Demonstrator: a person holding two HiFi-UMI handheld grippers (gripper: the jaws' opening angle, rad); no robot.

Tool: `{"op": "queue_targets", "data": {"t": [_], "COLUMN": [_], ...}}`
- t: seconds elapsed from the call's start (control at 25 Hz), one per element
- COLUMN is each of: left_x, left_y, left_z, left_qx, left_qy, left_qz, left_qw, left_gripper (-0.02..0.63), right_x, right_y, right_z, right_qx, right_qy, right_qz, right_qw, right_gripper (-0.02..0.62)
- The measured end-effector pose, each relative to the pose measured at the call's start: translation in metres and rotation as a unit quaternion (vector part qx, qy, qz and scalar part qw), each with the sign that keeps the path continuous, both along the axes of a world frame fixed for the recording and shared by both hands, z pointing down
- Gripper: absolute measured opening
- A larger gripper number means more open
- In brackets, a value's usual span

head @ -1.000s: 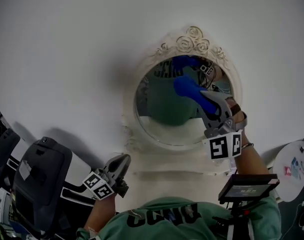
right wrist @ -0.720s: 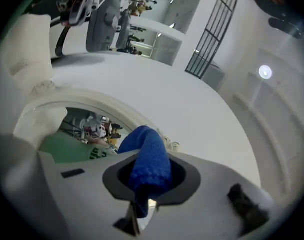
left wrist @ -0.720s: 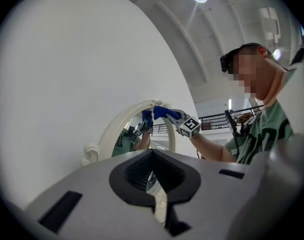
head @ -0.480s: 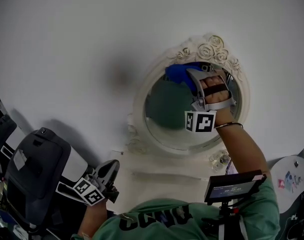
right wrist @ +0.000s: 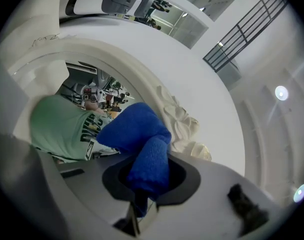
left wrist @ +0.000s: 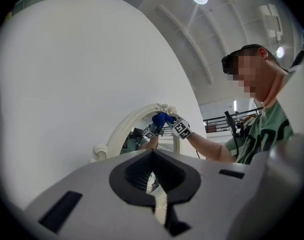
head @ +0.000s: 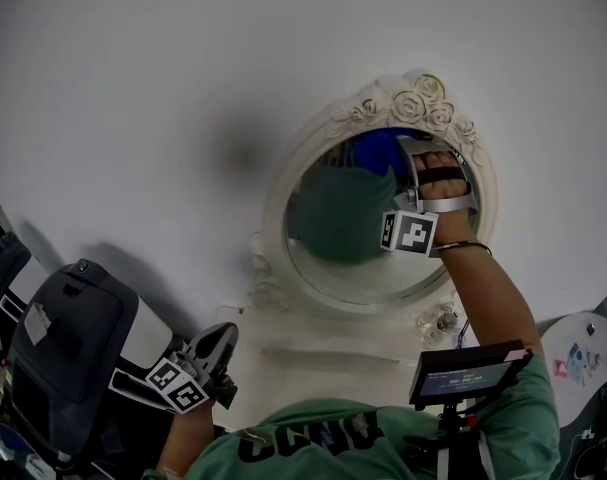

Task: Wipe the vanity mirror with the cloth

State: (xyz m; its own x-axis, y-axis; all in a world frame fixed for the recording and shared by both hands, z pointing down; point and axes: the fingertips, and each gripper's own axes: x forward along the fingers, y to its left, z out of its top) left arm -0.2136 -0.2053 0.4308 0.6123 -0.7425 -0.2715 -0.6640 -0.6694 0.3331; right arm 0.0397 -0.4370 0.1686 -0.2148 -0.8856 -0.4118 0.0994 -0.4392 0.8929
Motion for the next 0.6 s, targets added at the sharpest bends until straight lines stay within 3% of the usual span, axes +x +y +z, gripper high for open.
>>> {"op": "queue_targets", "data": {"t": [0.32, 0.6], "left_x": [0.010, 0.009], "left_y": [-0.009, -0.014], "left_z": [0.001, 0.001], "left_qx": [-0.002, -0.002], "left_qy": [-0.006, -0.010], "left_qz": [0.024, 0.032], "left_qw": [0.9997, 0.9994], "left_gripper": [0.000, 0.000], "right_x": [0.068, 0.104], "right_y": [0.004, 0.000], "right_z": [-0.001, 0.015], "right_qx": [0.007, -0.004], "right_qy": [-0.033, -0.037], "right_qz": [0.059, 0.094], "right_qw": [0.998, 0.995], "right_gripper": [0.051, 0.051]}}
